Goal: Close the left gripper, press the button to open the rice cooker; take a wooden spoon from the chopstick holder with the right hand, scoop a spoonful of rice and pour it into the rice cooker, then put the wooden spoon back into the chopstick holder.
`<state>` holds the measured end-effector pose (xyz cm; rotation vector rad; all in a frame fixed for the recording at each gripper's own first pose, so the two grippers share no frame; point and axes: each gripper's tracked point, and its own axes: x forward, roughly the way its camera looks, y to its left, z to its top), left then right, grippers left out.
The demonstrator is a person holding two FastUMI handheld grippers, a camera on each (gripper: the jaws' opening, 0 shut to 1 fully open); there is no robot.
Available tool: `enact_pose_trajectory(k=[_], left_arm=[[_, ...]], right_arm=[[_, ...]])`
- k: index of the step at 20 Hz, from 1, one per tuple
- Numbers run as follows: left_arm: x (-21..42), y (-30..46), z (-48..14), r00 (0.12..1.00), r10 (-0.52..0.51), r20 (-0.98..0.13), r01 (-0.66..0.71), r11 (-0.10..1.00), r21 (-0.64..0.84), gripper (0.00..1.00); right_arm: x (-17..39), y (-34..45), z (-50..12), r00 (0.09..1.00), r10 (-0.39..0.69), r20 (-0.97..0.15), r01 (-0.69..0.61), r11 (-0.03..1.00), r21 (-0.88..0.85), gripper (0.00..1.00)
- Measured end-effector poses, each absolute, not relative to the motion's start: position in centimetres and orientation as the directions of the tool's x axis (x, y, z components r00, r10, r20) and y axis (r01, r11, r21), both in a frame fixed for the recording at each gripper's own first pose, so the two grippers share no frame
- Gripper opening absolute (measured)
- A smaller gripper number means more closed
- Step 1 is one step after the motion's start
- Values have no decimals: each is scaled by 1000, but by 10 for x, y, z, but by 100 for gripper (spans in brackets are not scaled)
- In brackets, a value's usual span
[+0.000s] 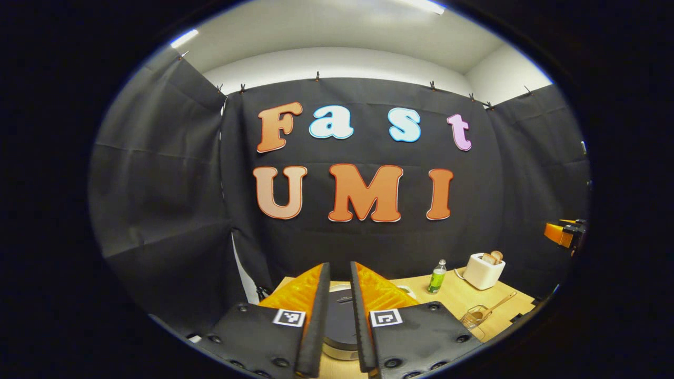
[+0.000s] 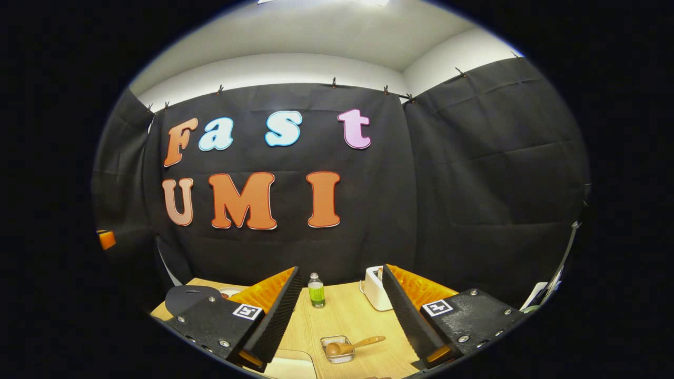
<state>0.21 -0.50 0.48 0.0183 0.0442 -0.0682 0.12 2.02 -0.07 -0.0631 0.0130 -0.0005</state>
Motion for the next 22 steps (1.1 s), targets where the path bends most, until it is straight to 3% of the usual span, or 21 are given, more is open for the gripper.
enact_pose_trajectory(k=[1, 6, 7, 13, 14, 16, 22], left_arm=[[2, -9, 4, 995, -84, -51, 85, 996, 15, 28], [2, -21, 11, 992, -104, -64, 107, 993, 48, 30], [3, -22, 2, 991, -106, -80, 110, 992, 54, 4], [22, -54, -50, 963, -207, -173, 206, 978, -23, 1], [26, -63, -59, 953, -232, -196, 226, 973, -51, 5], [37, -68, -85, 935, -250, -253, 237, 968, -85, 4], [58, -86, -159, 879, -264, -397, 249, 964, -90, 4]], right_arm=[[2, 21, -1, 1000, -1, -14, 0, 998, -66, 95], [5, 19, -4, 1000, -9, -21, 7, 997, -74, 95], [6, 18, -5, 1000, -11, -25, 9, 997, -72, 95], [11, 14, -15, 999, -22, -47, 19, 997, -77, 95], [12, 13, -17, 998, -26, -52, 22, 997, -79, 100], [13, 10, -20, 998, -34, -62, 29, 996, -80, 95], [17, -6, -31, 993, -70, -91, 61, 994, -95, 95]])
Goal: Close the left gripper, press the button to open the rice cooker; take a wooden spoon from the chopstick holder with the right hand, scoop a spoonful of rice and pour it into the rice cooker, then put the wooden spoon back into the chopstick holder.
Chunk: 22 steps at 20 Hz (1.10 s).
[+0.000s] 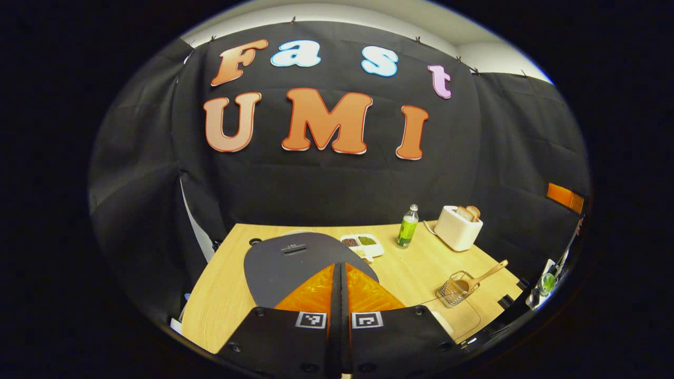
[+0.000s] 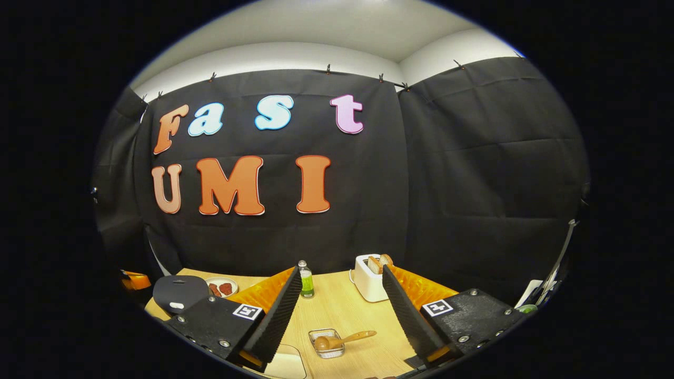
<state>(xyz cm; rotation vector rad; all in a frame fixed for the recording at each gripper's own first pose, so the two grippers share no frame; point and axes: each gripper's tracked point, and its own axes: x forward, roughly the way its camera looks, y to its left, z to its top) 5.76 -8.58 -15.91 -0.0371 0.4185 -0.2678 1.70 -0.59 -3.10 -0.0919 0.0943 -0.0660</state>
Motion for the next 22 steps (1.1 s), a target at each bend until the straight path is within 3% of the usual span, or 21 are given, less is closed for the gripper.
enact_pose_trajectory(k=[6, 7, 8, 12, 13, 14, 17, 22], left_arm=[[73, -89, -212, 832, -244, -498, 237, 968, -80, 4], [74, -90, -217, 827, -242, -508, 235, 969, -78, 4], [74, -91, -222, 821, -240, -518, 235, 969, -76, 4], [74, -91, -237, 808, -218, -548, 243, 970, -27, 4], [72, -91, -241, 802, -215, -557, 242, 970, -26, 4], [74, -92, -238, 809, -213, -548, 241, 970, -22, 4], [71, -90, -243, 788, -200, -583, 231, 973, -21, 1], [68, -90, -247, 783, -208, -586, 215, 975, -59, 5]], right_arm=[[17, -18, -39, 988, -102, -119, 88, 990, -114, 95], [18, -20, -40, 987, -105, -125, 91, 990, -112, 100], [18, -21, -41, 986, -107, -129, 93, 990, -109, 95], [20, -29, -41, 984, -122, -129, 109, 989, -103, 95], [21, -30, -42, 984, -125, -130, 113, 989, -98, 100], [22, -29, -41, 984, -125, -129, 114, 989, -91, 95], [24, -28, -45, 984, -121, -134, 111, 991, -77, 95], [21, -24, -53, 983, -105, -151, 95, 993, -68, 95]])
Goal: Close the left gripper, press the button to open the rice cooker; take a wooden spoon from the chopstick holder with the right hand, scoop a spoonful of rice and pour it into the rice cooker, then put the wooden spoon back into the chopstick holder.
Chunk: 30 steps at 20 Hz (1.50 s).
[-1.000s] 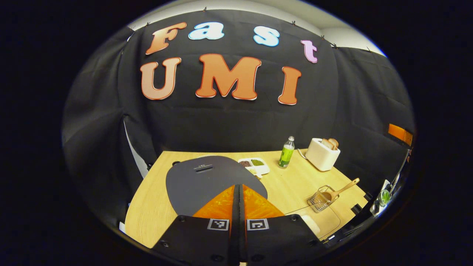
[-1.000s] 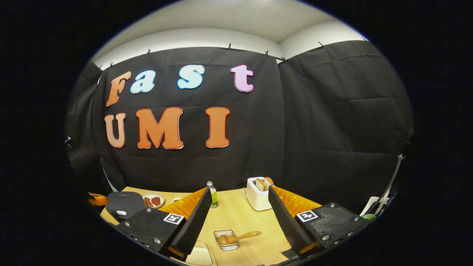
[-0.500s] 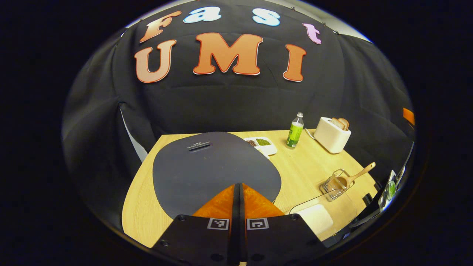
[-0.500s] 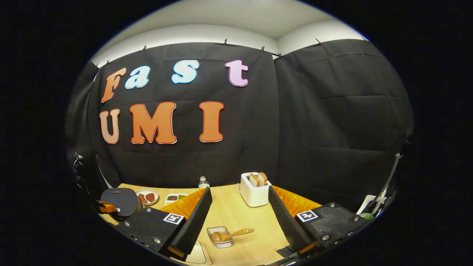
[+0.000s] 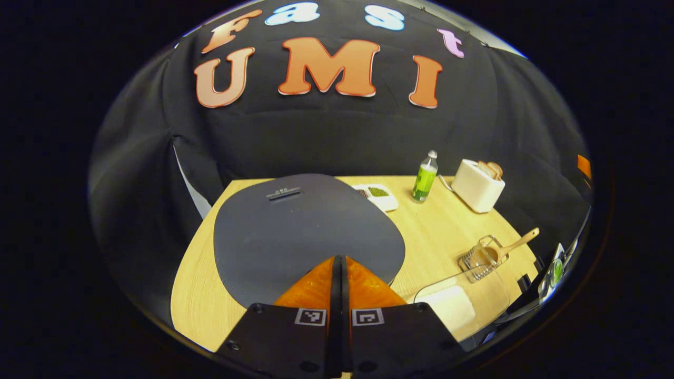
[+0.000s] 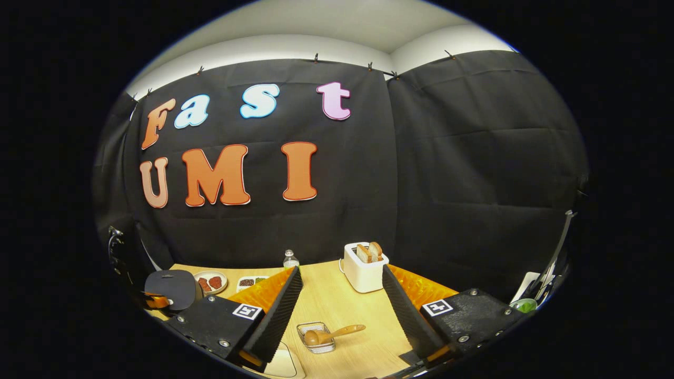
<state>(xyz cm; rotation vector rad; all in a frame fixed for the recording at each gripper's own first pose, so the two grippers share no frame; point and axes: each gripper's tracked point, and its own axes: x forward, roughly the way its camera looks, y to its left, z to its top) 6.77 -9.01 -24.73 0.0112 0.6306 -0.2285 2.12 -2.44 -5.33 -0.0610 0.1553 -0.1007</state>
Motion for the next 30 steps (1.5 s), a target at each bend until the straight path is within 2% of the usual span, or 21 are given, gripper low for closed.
enact_pose_trajectory(k=[2, 3, 5, 6, 9, 14, 18, 24, 25, 27, 29, 30], left_arm=[[72, -91, -239, 797, -211, -565, 205, 976, -75, 5], [66, -90, -235, 793, -211, -572, 190, 977, -96, 0], [73, -85, -199, 840, -209, -501, 169, 978, -125, 0], [82, -80, -174, 873, -202, -444, 166, 979, -120, 4], [84, -62, -109, 939, -147, -311, 137, 989, -54, 4], [74, -40, -60, 967, -110, -230, 102, 994, -48, 1], [66, -14, -44, 979, -40, -202, 37, 999, -19, 4], [42, 19, 4, 994, 51, -92, -54, 998, -26, 3], [38, 24, 11, 995, 57, -81, -59, 998, -21, 6], [28, 33, 24, 995, 87, -55, -88, 996, -16, 22], [23, 41, 31, 994, 103, -41, -104, 995, -10, 22], [19, 41, 31, 993, 106, -42, -107, 994, -7, 37]], right_arm=[[20, -26, -53, 984, -97, -150, 89, 994, -60, 95], [19, -27, -52, 985, -96, -145, 89, 995, -55, 95], [15, -32, -50, 986, -97, -137, 92, 995, -39, 95], [13, -34, -50, 986, -98, -133, 95, 995, -31, 95], [11, -39, -53, 987, -98, -130, 98, 995, -5, 95], [12, -39, -66, 994, -45, -99, 52, 996, 71, 95], [26, -51, -98, 994, -41, -96, 55, 987, 151, 95], [45, -64, -173, 977, -41, -208, 87, 972, 218, 95], [49, -64, -184, 974, -33, -223, 86, 968, 235, 95], [56, -65, -205, 967, -22, -255, 93, 958, 272, 95], [63, -67, -226, 958, -20, -286, 110, 947, 302, 95], [67, -67, -236, 952, -18, -305, 119, 942, 314, 95]])
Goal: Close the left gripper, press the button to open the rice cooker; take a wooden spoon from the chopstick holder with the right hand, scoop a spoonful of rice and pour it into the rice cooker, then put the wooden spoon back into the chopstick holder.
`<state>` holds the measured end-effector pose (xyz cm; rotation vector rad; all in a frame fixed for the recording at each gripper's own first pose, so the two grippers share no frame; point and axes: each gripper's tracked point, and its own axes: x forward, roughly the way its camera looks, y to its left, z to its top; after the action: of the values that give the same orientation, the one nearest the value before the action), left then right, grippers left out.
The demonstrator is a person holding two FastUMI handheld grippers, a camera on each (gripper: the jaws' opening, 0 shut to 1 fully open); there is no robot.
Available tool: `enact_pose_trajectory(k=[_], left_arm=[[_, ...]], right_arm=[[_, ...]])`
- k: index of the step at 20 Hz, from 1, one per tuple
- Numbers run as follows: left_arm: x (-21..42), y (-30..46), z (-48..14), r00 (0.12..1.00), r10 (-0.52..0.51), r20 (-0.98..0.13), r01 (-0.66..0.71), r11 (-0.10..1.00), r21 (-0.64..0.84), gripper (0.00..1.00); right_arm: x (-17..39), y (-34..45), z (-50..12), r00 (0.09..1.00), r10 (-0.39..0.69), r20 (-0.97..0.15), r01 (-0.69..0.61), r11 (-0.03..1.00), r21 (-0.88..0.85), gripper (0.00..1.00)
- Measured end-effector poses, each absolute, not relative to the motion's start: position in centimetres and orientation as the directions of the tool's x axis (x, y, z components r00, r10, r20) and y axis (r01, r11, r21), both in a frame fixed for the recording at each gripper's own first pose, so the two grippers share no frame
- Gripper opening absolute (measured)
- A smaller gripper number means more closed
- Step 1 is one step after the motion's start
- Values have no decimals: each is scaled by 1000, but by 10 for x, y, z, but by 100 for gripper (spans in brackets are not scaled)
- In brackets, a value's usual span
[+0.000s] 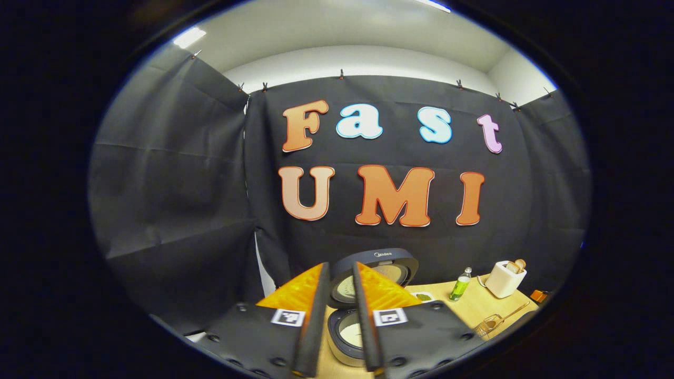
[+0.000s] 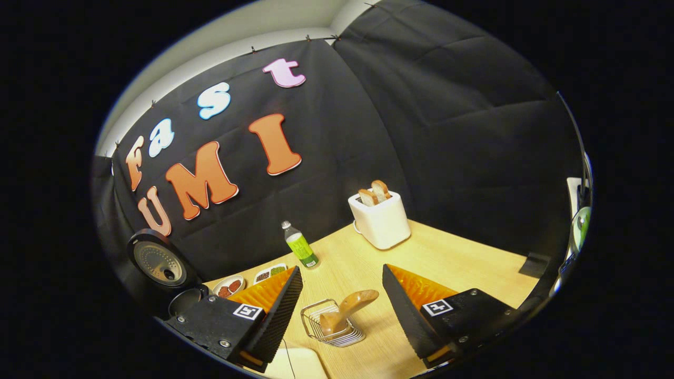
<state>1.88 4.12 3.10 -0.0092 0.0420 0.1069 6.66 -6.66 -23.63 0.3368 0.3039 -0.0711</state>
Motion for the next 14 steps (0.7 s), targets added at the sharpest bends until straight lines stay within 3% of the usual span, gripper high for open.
enact_pose_trajectory(k=[1, 5, 8, 11, 14], left_arm=[[15, 42, 29, 993, 110, -46, -110, 994, 1, 52], [9, 52, 26, 987, 146, -62, -146, 989, 0, 52], [6, 55, 15, 982, 166, -87, -166, 986, -3, 75], [7, 58, 11, 979, 175, -102, -178, 984, -15, 97], [6, 65, 3, 975, 191, -117, -193, 981, -11, 100]], right_arm=[[69, -65, -244, 948, -11, -317, 121, 936, 330, 94], [75, -61, -270, 935, 7, -356, 129, 926, 356, 94], [80, -61, -282, 923, 23, -384, 147, 902, 407, 91], [87, -52, -290, 913, 61, -405, 153, 866, 476, 72], [83, -44, -296, 897, 101, -430, 153, 841, 519, 54]])
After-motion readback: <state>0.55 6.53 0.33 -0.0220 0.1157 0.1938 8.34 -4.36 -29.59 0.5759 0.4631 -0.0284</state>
